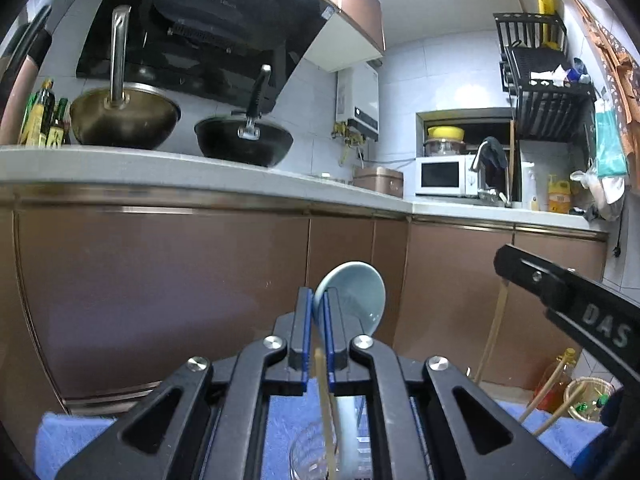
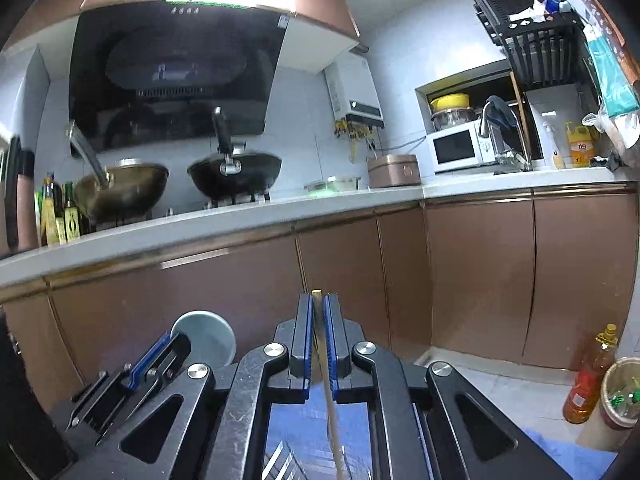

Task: Organize utensils
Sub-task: 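Lower the spoon and chopstick into the holder and open both tools, then withdraw both open tools up from the holder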

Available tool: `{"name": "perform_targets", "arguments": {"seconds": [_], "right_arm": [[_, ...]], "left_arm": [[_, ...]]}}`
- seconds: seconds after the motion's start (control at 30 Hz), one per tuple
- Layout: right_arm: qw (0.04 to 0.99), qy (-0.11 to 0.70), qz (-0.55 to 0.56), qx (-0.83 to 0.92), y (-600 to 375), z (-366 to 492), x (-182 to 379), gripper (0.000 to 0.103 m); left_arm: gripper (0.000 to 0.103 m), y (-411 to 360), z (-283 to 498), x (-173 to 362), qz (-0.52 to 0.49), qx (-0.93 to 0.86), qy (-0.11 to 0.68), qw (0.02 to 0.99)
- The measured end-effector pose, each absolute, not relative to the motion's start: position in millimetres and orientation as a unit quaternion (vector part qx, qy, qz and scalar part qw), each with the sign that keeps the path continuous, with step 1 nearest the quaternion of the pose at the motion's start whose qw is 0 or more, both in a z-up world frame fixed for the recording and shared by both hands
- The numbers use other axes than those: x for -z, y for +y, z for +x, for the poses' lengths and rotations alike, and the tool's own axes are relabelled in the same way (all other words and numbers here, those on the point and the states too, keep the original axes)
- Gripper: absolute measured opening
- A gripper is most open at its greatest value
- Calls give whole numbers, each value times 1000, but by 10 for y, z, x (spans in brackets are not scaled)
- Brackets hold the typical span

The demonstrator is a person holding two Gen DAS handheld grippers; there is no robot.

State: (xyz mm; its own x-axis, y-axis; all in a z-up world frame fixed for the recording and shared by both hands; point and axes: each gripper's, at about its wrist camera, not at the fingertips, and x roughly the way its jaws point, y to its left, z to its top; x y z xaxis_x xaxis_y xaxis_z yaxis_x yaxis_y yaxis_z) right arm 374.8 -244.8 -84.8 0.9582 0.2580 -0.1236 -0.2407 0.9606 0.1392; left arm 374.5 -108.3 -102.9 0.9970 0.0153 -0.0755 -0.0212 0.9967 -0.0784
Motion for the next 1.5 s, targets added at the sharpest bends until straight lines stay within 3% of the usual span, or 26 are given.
{"name": "perform_targets", "arguments": {"seconds": [0.1,0.17,0.23,0.43,0.67,0.73,0.9,1.03,1.13,1.5], "right_arm": [[986,88,53,-128,-2425,3646,948,8],[986,94,50,-125,-2434,3570,968,18],[987,92,60,-119,-2479,3459,930,43],[989,66,79,-104,-2636,3071,648,62],[991,54,88,-86,-2815,2449,383,73],[991,57,93,-77,-2859,2332,343,78],[986,67,140,-61,-3094,1974,260,92],[984,57,161,-44,-3242,1661,192,103],[984,47,166,-40,-3292,1421,155,103],[987,12,160,-21,-3325,697,107,103]], "left_arm": [[7,-1090,3738,1148,-31,-5,49,998],[9,-1102,3705,1187,-18,-4,49,999],[23,-1094,3677,1198,-12,7,58,998],[28,-982,3544,1134,-28,21,55,998],[28,-764,3252,954,-53,39,70,995],[36,-678,3096,837,-56,50,75,994],[41,-414,2678,506,-71,57,63,994],[56,-196,2264,208,-80,45,44,995],[70,-102,2000,38,-82,38,35,995],[71,61,1349,-153,-85,62,63,992]]}}
